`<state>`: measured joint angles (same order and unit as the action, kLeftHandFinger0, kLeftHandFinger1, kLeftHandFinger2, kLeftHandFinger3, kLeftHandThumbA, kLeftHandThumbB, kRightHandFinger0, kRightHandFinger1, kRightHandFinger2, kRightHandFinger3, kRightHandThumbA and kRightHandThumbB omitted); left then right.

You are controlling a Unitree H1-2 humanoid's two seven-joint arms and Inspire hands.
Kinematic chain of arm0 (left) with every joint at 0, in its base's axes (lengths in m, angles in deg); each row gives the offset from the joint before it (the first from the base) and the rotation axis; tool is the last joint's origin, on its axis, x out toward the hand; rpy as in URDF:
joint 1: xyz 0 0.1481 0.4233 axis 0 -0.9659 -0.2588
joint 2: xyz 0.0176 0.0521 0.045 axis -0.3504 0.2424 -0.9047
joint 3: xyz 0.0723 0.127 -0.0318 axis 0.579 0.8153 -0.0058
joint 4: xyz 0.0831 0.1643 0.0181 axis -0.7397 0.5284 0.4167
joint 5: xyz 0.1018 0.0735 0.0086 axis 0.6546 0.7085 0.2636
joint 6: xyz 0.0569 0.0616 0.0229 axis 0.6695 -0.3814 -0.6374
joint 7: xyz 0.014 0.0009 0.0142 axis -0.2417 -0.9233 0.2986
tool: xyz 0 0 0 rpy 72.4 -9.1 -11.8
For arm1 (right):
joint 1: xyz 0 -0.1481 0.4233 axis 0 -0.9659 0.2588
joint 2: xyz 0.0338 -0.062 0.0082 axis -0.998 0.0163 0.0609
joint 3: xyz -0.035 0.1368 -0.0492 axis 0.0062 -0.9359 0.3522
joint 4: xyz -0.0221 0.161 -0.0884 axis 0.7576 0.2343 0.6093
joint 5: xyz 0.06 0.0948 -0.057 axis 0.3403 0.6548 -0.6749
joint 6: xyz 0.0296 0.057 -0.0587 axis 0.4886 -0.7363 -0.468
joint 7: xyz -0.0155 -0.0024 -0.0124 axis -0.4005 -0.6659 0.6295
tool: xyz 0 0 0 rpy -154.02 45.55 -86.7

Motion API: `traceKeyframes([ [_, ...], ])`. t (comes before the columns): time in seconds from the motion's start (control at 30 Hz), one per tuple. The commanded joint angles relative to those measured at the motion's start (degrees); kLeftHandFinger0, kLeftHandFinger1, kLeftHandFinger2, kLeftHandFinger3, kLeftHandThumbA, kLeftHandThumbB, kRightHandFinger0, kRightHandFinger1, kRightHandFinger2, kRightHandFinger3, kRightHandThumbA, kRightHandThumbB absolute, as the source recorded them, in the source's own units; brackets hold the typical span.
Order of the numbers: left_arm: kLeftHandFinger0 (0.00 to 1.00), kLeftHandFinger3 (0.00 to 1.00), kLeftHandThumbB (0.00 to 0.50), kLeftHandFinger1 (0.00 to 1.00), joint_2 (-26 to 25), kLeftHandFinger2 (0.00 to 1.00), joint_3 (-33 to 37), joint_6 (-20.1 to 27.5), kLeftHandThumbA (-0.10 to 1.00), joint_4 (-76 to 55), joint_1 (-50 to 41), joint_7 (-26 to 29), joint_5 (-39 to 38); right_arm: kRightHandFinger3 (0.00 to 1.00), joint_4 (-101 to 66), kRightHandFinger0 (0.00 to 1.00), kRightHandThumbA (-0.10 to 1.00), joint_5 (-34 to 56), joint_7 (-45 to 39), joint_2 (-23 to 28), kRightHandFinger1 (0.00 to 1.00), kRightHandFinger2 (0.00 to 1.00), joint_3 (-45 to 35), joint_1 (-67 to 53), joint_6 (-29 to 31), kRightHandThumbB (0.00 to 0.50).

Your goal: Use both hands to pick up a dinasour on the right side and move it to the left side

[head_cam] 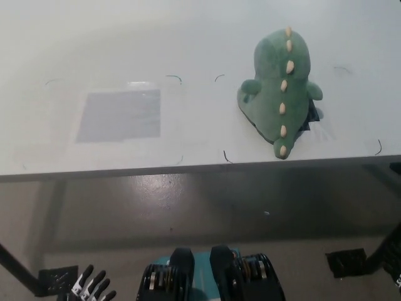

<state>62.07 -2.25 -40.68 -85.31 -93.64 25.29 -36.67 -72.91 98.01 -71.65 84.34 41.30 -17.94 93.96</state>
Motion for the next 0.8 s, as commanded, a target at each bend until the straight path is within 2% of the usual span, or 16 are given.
traceKeyframes([
  [0.0,1.0,1.0,0.386,1.0,-0.2,1.0,0.4,2.1,0.93,-3.9,1.3,-0.3,1.1,1.0,-5.3,1.0,1.0,1.6,-0.6,0.9,1.0,1.0,-1.0,0.5,1.4,0.061],
  [0.03,1.0,1.0,0.382,1.0,-0.2,1.0,0.4,2.3,0.93,-4.6,2.1,-0.3,1.2,1.0,-6.0,1.0,1.0,2.4,-0.6,0.9,1.0,1.0,-1.1,1.2,1.1,0.051],
  [0.07,1.0,1.0,0.406,1.0,-0.2,1.0,0.4,0.7,0.92,-6.0,2.8,0.4,1.2,1.0,-7.1,1.0,1.0,2.0,-0.1,0.7,1.0,1.0,-1.2,1.6,0.5,0.07],
  [0.13,1.0,1.0,0.409,1.0,-0.2,1.0,0.6,-1.5,0.94,-9.1,4.3,1.4,2.3,1.0,-8.5,1.0,1.0,2.3,0.3,0.6,1.0,1.0,-1.6,2.6,-0.1,0.059],
  [0.23,1.0,1.0,0.39,1.0,-0.4,1.0,1.3,-5.3,0.95,-13.3,9.4,2.4,3.0,1.0,-10.2,1.0,1.0,2.8,0.8,1.2,1.0,1.0,-2.1,7.1,-2.3,0.055],
  [0.37,1.0,1.0,0.383,1.0,-0.2,1.0,1.5,-7.9,0.96,-14.1,13.6,3.2,3.7,1.0,-11.3,1.0,1.0,3.3,0.8,2.0,1.0,1.0,-2.6,9.7,-5.1,0.044],
  [0.43,1.0,1.0,0.393,1.0,-0.2,1.0,2.0,-9.6,0.97,-14.2,17.7,3.6,4.7,1.0,-11.8,1.0,1.0,3.5,0.5,3.1,1.0,1.0,-2.8,12.2,-6.8,0.037],
  [0.5,1.0,1.0,0.412,1.0,0.3,1.0,2.3,-12.1,0.95,-13.8,22.2,4.7,5.6,1.0,-11.6,1.0,1.0,3.6,0.9,3.5,1.0,1.0,-2.9,15.1,-8.8,0.05],
  [0.6,1.0,1.0,0.399,1.0,0.6,1.0,2.4,-13.4,0.93,-12.9,25.7,5.0,5.3,1.0,-11.3,1.0,1.0,3.5,1.2,3.7,1.0,1.0,-3.0,17.4,-10.7,0.055],
  [0.63,1.0,1.0,0.351,1.0,1.0,1.0,2.6,-14.1,0.92,-12.0,28.3,5.2,5.4,1.0,-10.1,1.0,1.0,2.5,1.4,3.7,1.0,1.0,-3.0,19.2,-10.7,0.056],
  [0.7,1.0,1.0,0.348,1.0,1.2,1.0,2.8,-15.0,0.93,-10.6,31.4,5.7,6.4,1.0,-9.1,1.0,1.0,2.1,1.7,3.5,1.0,1.0,-3.0,21.1,-11.4,0.064],
  [0.73,1.0,1.0,0.327,1.0,1.4,1.0,2.9,-15.2,0.93,-10.4,32.0,5.8,6.7,1.0,-9.2,1.0,1.0,2.2,1.7,3.5,1.0,1.0,-3.2,21.3,-11.7,0.056],
  [0.77,1.0,1.0,0.346,1.0,1.6,1.0,3.0,-15.4,0.94,-9.2,33.9,5.8,6.7,1.0,-8.1,1.0,1.0,2.3,1.7,3.3,1.0,1.0,-3.3,22.8,-11.8,0.065],
])
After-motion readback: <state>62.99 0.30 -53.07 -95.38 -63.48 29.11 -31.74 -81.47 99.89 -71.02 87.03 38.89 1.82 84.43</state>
